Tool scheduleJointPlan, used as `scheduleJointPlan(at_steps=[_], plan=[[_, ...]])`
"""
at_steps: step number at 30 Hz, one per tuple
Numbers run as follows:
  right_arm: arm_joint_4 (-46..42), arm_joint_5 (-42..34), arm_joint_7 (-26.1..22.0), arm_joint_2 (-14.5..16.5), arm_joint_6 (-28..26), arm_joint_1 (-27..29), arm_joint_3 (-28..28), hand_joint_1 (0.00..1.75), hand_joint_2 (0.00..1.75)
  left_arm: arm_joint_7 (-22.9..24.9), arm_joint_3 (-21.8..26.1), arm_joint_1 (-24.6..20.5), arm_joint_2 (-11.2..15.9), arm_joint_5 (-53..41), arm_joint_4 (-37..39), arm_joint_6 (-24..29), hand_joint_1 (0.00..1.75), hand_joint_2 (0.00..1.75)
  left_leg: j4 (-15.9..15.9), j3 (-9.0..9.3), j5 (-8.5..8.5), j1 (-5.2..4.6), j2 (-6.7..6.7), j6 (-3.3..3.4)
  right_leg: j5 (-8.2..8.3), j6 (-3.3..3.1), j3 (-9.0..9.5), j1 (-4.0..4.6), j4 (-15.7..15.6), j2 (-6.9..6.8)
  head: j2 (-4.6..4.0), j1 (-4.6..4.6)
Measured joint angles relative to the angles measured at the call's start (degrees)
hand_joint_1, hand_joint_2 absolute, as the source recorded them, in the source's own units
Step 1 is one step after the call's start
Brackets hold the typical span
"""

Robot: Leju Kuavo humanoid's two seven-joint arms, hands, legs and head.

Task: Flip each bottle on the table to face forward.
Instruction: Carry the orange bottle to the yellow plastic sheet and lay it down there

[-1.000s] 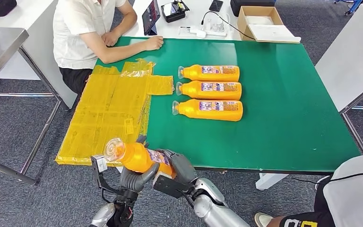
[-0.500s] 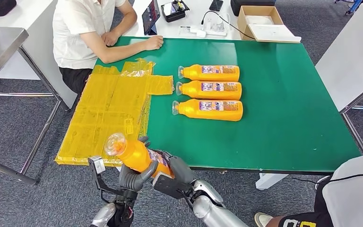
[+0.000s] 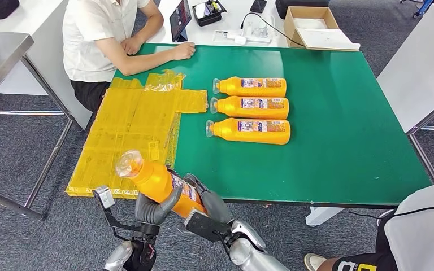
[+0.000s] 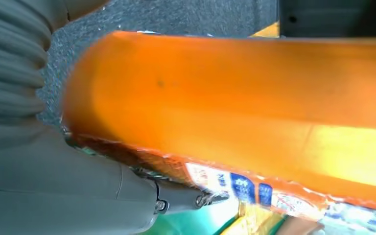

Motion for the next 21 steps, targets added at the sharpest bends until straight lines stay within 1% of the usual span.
scheduleJointPlan(at_steps=[2,5,8,9,12,13,15,17,18,19,21], plan=[[-1.16,0.22,-0.28,-0.19,-1.42,0.83,-0.12,0.00,1.75,-1.21,0.54,-0.10,0.15,-3.49,-0.62,3.49,1.75,1.75,0.00,-0.01,0.00,0.00,0.00,0.00,0.00,0.00,0.00,0.00,0.00,0.00,0.00,-0.01],[-3.92,0.55,-0.58,-0.58,-2.79,2.44,-0.33,0.00,1.75,-3.31,2.12,-0.73,0.72,-11.93,-1.37,11.98,1.75,1.75,0.00,-0.01,0.00,0.01,-0.01,0.00,0.00,0.00,-0.01,0.01,0.01,0.00,0.00,-0.02],[-6.67,0.90,-0.61,-0.93,-3.04,3.72,-0.37,0.00,1.75,-3.98,3.60,-1.74,1.41,-18.85,-1.42,18.81,1.75,1.75,0.00,-0.02,0.00,0.01,-0.04,0.00,0.00,0.00,-0.02,0.01,0.01,-0.03,0.00,-0.01],[-7.50,1.09,-0.68,-0.99,-3.02,4.12,-0.36,0.00,1.75,-3.96,3.96,-2.20,1.60,-22.74,-1.16,22.74,1.75,1.75,0.00,-0.02,0.01,0.02,-0.04,0.00,0.00,0.00,-0.02,0.01,0.01,-0.03,0.00,-0.01],[-10.00,1.70,-1.11,-1.03,-2.53,5.07,-0.32,0.00,1.75,-3.99,5.55,-4.46,2.13,-43.70,1.27,38.60,1.75,1.75,0.00,-0.03,0.03,0.02,-0.04,0.01,0.00,0.00,-0.01,0.01,0.02,-0.03,0.00,-0.01],[-10.67,1.85,-1.31,-1.00,-2.28,5.23,-0.27,0.00,1.75,-4.37,6.61,-5.28,2.16,-51.34,2.21,41.94,1.75,1.75,0.00,-0.03,0.04,0.02,-0.05,0.02,0.00,0.00,0.00,0.00,0.02,-0.04,0.00,-0.01],[-11.57,2.04,-1.75,-0.93,-1.82,5.36,-0.07,0.00,1.75,-6.38,10.35,-6.65,1.38,-65.66,3.39,44.28,1.75,1.75,0.00,-0.03,0.06,0.01,-0.07,0.02,0.00,0.00,0.00,0.00,0.03,-0.05,0.00,-0.01],[-11.93,2.10,-2.28,-0.84,-1.59,5.33,0.12,0.00,1.75,-9.39,16.31,-8.33,-0.36,-78.96,4.68,44.59,1.75,1.75,0.00,-0.03,0.06,0.01,-0.08,0.03,0.00,0.00,0.01,-0.01,0.03,-0.05,0.00,0.02],[-12.00,2.04,-2.54,-0.78,-1.52,5.31,0.19,0.00,1.75,-10.47,19.48,-9.40,-1.26,-83.61,5.70,44.64,1.75,1.75,0.00,-0.02,0.06,0.00,-0.07,0.03,0.01,0.00,0.02,-0.01,0.03,-0.05,0.00,0.02],[-12.08,1.89,-2.77,-0.75,-1.38,5.30,0.23,0.00,1.75,-10.79,22.22,-10.57,-1.83,-86.29,6.99,44.64,1.75,1.75,0.00,-0.01,0.06,-0.01,-0.07,0.03,0.02,0.01,0.01,-0.01,0.02,-0.05,0.00,0.02],[-12.25,1.44,-3.21,-0.71,-0.94,5.29,0.38,0.00,1.75,-9.62,26.88,-12.97,-2.52,-90.36,9.96,44.65,1.75,1.75,0.00,0.00,0.07,0.00,-0.07,0.02,0.02,0.01,0.01,-0.01,0.02,-0.06,0.00,-0.01]])
